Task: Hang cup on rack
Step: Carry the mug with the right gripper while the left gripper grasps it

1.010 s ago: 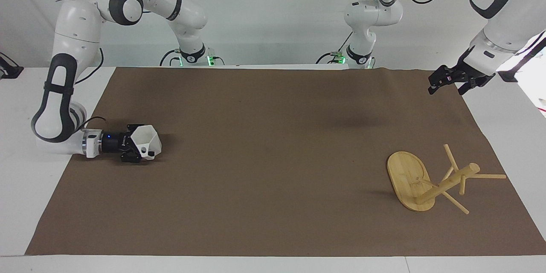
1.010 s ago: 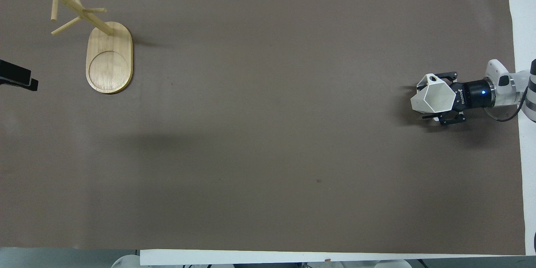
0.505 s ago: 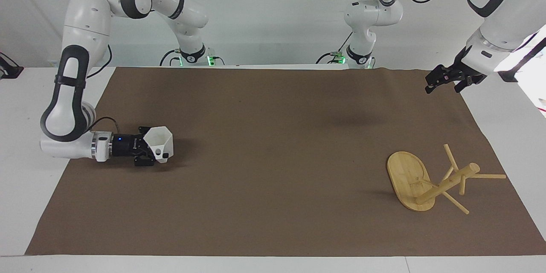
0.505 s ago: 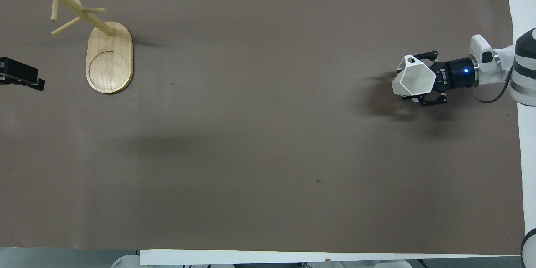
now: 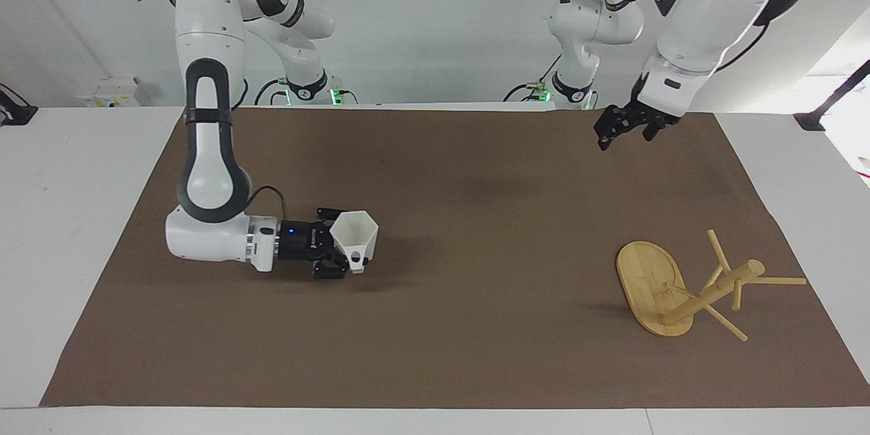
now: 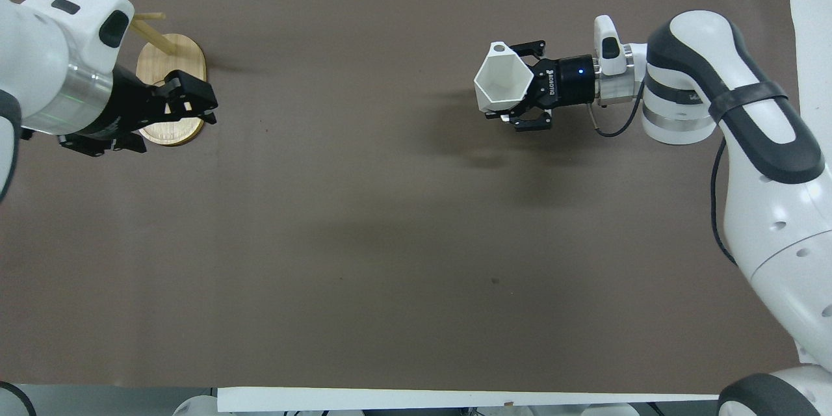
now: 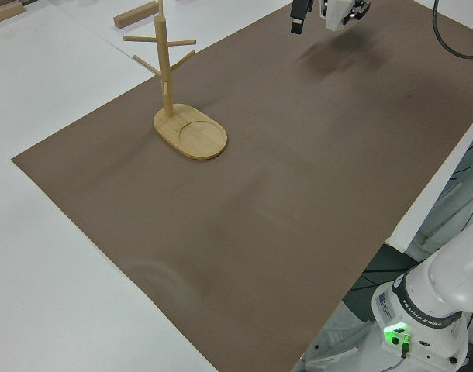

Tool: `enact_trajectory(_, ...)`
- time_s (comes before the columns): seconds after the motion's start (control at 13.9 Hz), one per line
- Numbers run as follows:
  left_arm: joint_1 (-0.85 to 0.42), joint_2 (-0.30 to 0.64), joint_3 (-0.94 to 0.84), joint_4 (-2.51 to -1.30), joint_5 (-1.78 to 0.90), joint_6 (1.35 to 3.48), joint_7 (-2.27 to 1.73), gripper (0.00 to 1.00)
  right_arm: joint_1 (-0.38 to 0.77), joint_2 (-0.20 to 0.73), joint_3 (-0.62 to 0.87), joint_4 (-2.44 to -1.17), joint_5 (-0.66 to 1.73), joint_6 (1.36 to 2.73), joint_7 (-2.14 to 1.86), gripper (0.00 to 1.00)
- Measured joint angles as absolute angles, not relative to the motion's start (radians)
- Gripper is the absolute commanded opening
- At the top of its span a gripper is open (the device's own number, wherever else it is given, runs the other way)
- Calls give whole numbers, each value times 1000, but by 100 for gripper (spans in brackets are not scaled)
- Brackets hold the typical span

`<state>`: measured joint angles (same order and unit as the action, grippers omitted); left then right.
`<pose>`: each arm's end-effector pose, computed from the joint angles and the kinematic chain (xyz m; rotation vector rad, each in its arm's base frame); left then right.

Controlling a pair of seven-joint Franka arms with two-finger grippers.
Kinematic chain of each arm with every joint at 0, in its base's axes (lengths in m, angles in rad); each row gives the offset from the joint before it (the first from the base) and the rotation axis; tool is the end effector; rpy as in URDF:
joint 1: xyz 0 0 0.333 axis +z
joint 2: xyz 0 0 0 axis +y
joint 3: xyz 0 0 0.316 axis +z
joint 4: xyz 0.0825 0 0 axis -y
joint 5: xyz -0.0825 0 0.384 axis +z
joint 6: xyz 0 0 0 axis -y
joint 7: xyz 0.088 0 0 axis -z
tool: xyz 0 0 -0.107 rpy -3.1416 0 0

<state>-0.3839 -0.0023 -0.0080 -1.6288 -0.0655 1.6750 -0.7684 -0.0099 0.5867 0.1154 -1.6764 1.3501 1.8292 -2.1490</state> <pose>0.5178 -0.2209 0.6078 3.0048 0.5806 0.0073 0.6577 0.1391 0.2907 -1.4283 -1.3530 -1.0078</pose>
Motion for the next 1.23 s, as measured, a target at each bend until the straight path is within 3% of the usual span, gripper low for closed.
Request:
enact_trajectory(0.58,-540,69,-9,-1645,-78,1877,-1143,100,275,586,116,-1727,1671,2082,-2147,31)
enact_trajectory(0.94,-561,168,-9,-1648,-78,1934,-1143,99,370,560,116,-1725,1692,2190,-2155,32)
enact_trajectory(1.23,-571,189,-8,-1652,-78,1934,-1082,88,383,556,110,-1726,1692,2206,-2156,32)
